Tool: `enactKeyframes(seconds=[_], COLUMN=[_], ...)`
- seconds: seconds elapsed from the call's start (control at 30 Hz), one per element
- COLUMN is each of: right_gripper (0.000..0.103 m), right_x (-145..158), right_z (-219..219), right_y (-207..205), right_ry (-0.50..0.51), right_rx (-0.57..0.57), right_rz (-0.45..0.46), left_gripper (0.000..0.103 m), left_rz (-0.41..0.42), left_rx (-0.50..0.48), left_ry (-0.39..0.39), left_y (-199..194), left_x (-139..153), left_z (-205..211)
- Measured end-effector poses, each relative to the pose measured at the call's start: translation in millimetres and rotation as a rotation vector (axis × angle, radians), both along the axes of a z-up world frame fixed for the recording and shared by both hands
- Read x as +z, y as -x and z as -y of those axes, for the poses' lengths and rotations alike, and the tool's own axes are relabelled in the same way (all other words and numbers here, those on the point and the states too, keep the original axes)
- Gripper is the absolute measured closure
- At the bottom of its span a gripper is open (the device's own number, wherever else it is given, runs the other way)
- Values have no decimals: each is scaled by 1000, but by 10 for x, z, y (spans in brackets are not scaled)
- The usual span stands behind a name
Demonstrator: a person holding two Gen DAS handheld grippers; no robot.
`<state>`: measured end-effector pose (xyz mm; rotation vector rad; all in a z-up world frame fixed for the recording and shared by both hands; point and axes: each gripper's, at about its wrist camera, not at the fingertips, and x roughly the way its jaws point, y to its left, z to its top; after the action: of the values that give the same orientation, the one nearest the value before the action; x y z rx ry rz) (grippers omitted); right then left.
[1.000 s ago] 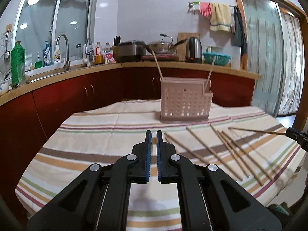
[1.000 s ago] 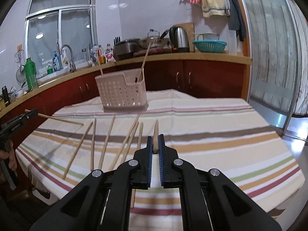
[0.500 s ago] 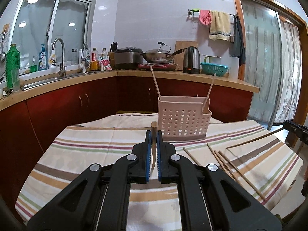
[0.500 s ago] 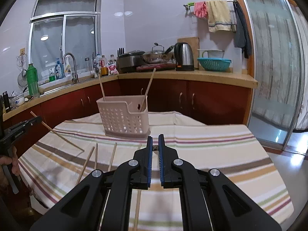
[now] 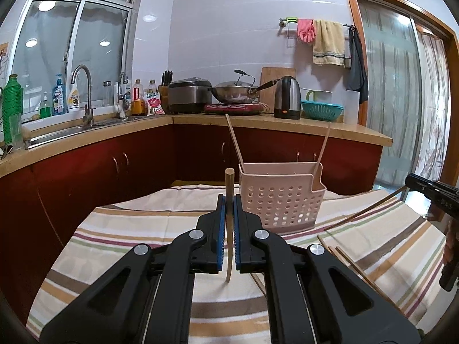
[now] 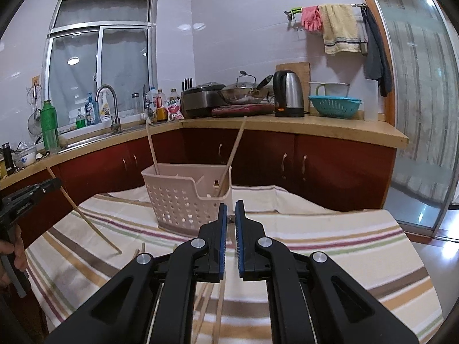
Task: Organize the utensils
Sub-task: 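Lift both chopsticks upright and carry them over the utensil holder, then lower both chopsticks into the holder and open both tools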
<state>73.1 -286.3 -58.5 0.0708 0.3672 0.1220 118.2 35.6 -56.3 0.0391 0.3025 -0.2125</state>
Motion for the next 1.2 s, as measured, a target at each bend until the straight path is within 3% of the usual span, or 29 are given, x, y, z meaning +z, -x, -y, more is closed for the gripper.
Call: enactKeyframes(seconds=[0.27, 0.6, 0.8, 1.2], right_gripper=[96, 96, 96, 96], right_x=[165, 164, 506, 1182], right_z=[-52, -12, 27, 117], right_y=[-356, -767, -776, -859], right_ry=[16, -3, -21, -129], right_rx=[14, -6, 8, 81], right_rz=[53, 53, 101, 248], left_gripper=[97, 97, 97, 97], left_rz=[11, 33, 72, 266], left_rx=[-1, -28, -69, -136], left_ry=[9, 18, 50, 58], left_y=[-193, -505, -652, -778], left_x=[44, 196, 546, 1429], left_z=[-3, 73, 141, 413])
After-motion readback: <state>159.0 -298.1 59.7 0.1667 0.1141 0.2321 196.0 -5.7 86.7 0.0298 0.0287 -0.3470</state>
